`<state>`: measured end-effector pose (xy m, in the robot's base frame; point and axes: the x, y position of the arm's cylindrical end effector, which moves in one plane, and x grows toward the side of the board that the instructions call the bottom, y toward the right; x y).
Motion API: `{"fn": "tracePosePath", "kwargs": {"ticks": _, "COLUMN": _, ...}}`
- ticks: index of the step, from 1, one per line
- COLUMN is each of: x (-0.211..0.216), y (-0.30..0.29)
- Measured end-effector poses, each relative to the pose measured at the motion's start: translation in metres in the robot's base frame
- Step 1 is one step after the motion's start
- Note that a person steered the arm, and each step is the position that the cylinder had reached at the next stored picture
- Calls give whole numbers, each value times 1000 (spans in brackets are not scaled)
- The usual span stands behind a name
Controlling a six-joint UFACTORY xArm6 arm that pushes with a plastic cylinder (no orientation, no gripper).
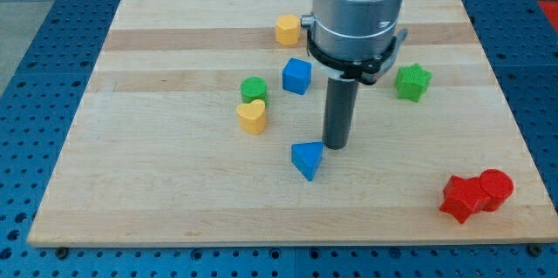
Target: Move the blue triangle to the bottom center of the board
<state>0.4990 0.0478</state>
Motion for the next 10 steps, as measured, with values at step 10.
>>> {"fn": "tracePosePath", "kwargs": {"ticks": 10, "x": 55, "y": 33}}
